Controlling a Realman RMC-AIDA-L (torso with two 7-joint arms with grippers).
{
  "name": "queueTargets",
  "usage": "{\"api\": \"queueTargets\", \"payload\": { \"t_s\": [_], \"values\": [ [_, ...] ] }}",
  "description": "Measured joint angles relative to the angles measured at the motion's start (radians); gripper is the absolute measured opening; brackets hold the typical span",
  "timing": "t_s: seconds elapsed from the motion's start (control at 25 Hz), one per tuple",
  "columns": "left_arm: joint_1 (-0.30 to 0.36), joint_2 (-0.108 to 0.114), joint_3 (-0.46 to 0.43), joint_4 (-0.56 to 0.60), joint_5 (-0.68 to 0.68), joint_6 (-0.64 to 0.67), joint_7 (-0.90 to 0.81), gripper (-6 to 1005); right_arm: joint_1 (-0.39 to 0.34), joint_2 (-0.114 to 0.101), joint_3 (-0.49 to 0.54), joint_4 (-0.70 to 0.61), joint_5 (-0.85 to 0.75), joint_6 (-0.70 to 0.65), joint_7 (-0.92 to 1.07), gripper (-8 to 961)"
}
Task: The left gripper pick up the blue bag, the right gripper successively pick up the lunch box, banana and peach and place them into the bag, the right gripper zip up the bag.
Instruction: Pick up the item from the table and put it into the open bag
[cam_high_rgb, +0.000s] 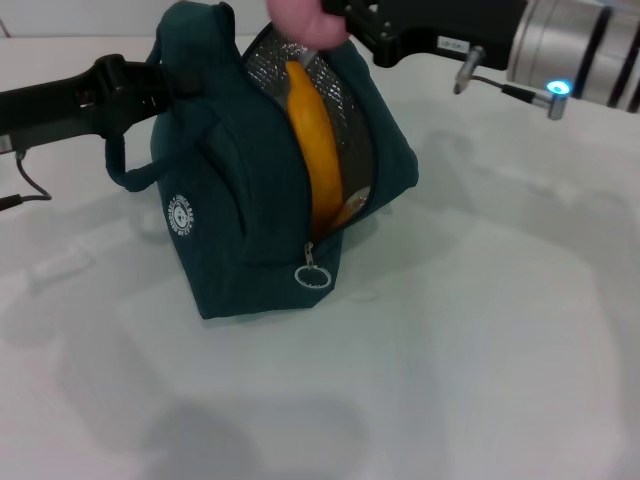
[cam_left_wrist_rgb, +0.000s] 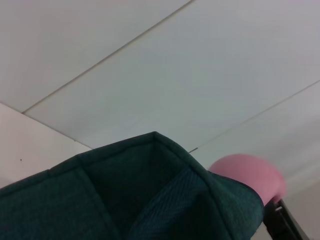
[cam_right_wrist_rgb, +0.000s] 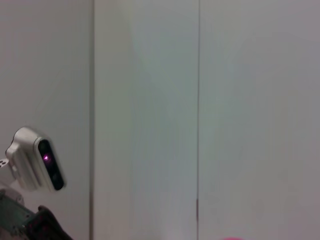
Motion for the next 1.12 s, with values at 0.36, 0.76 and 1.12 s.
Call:
{"api": "queueTargets", "payload": {
  "t_s": [0.36, 0.76, 1.12],
  "values": [
    [0.003, -0.003, 0.004, -0.001, -0.001, 0.000, 0.011, 56, 0.063, 0.004, -0.082, 0.044, 0.013, 0.013, -0.022, 51],
    [0.016, -0.006, 0.003, -0.001, -0.001, 0.000, 0.020, 56, 0.055, 0.004, -0.137, 0.044, 0.026, 0.017, -0.015, 66],
    [0.016, -0.006, 0.001, -0.001, -0.001, 0.001, 0.020, 56, 0.053, 0.004, -0.141, 0.058, 0.049, 0.038, -0.012, 313]
  ]
}}
